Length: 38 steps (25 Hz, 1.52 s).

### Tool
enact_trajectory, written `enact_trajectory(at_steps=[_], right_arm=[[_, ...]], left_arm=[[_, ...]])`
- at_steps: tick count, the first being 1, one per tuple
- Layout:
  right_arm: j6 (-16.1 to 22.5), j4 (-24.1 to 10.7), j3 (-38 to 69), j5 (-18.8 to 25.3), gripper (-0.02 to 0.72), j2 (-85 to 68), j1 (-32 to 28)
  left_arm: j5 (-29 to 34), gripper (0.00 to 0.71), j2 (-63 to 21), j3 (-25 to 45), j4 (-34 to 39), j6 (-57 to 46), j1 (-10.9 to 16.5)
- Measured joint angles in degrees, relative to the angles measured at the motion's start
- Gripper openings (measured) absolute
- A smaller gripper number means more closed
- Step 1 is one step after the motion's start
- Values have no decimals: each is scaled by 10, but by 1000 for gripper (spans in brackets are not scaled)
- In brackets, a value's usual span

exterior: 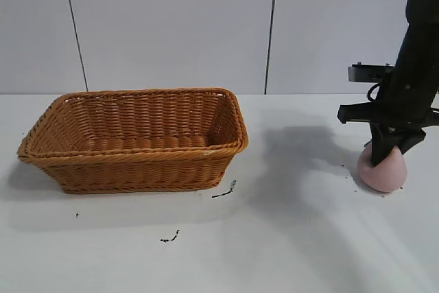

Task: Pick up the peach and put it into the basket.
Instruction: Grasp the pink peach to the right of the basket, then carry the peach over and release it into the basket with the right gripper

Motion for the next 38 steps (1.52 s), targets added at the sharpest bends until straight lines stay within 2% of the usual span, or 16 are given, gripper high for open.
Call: enact_trajectory(at_steps=[6,9,19,25,31,32,34,35,37,38], right_arm=[[6,-5,-103,54,22,-31,7],[8,-11,-124,69,22,-31,34],[15,-11,-232,60,22,12,231],[15,-11,-279,15,22,110,335],[4,-13,-280,-39,31,211,356],[4,-13,-280,-42,54,223,356],[4,-14,-280,-42,148,236,356],[4,-14,-280,-42,235,238,356],[4,-14,-280,-42,480,237,356],[2,-15,-281,-44,556,235,356]], left_arm=[[0,692,0,0,0,0,0],[0,692,0,0,0,0,0],[0,692,0,0,0,0,0],[0,692,0,0,0,0,0],[0,692,0,0,0,0,0],[0,692,0,0,0,0,0],[0,692,0,0,0,0,0],[0,692,0,0,0,0,0],[0,692,0,0,0,0,0],[0,692,0,0,0,0,0]])
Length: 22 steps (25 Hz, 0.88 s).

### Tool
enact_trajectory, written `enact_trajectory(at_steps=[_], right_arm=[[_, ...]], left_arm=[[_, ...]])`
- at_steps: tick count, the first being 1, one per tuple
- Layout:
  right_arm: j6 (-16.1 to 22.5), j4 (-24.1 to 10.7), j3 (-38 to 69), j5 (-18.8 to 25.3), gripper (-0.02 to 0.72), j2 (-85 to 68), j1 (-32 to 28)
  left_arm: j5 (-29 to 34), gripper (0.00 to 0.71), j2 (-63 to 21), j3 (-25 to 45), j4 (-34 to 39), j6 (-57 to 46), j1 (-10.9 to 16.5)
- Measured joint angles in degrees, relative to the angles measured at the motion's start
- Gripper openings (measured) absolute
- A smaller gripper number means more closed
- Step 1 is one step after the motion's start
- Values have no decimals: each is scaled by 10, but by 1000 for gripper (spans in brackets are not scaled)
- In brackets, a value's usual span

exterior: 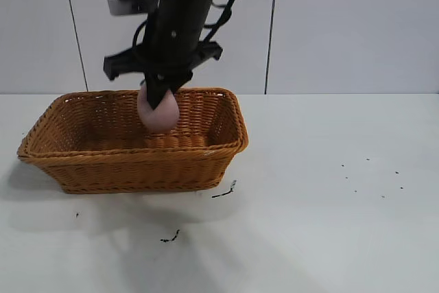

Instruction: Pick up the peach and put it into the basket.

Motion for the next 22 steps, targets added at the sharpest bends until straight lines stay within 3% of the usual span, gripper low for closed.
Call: enact_trajectory(at_steps=[3,11,16,22], right_arm=[[-2,-3,-11,4,665,-9,0],[1,-2,-99,52,689,-45,-23],[2,-1,-100,68,689,-54,-92],[2,-4,-100,96,689,-54,-219]], left_arm=[[0,692,0,0,0,0,0],[0,692,0,0,0,0,0],[0,692,0,0,0,0,0],[0,692,0,0,0,0,0]])
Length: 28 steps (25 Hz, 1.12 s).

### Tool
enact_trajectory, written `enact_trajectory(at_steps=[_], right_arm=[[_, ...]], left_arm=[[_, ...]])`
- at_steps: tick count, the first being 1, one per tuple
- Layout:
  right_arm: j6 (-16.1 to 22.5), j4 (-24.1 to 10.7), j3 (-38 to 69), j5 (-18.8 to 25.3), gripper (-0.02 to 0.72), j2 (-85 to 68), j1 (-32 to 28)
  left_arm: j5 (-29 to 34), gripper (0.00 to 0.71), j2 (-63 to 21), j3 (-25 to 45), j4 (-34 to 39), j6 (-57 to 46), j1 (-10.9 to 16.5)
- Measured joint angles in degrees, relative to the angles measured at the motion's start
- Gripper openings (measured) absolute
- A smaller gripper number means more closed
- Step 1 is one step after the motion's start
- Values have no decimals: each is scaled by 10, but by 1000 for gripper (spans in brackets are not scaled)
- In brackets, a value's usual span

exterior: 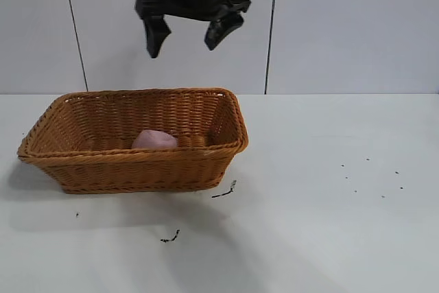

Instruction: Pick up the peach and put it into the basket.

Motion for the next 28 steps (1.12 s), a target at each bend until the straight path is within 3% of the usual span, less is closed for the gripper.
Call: enact_trajectory(at_steps=[8,20,28], right_arm=[[3,8,0,27,689,-1,-131],[-1,16,105,59,689,-107,-138],[-1,16,343,57,689,-330,-138]], left_arm=[[0,692,0,0,0,0,0],[0,692,0,0,0,0,0],[0,692,0,0,0,0,0]])
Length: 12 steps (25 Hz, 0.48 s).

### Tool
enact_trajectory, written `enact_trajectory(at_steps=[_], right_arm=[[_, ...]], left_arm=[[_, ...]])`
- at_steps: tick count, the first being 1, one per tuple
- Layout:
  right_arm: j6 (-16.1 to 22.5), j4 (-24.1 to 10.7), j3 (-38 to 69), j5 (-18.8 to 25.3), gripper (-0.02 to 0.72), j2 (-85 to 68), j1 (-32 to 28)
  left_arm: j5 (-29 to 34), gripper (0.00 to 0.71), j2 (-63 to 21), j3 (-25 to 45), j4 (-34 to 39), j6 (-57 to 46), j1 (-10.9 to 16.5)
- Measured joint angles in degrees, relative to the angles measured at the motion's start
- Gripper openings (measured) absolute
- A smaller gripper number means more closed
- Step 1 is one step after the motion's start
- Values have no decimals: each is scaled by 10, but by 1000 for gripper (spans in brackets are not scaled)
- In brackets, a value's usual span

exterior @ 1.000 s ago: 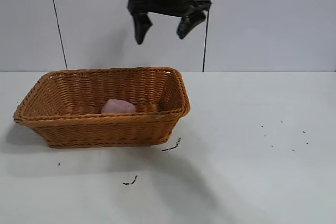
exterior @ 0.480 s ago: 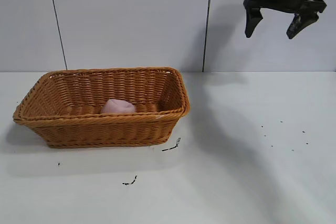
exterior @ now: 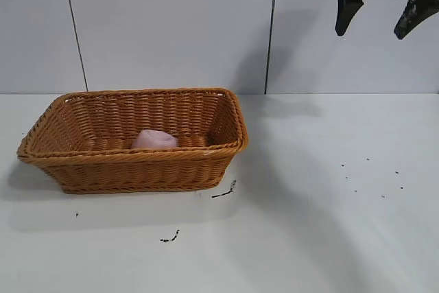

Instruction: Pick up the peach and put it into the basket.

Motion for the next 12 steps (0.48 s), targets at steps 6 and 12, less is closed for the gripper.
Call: enact_trajectory(at_steps=[6,12], right_arm=[[-2,-4,249,1,689,-222,0],[-4,-5,496,-33,689,-452,0]], left_arm=[[0,692,0,0,0,0,0],[0,692,0,0,0,0,0]])
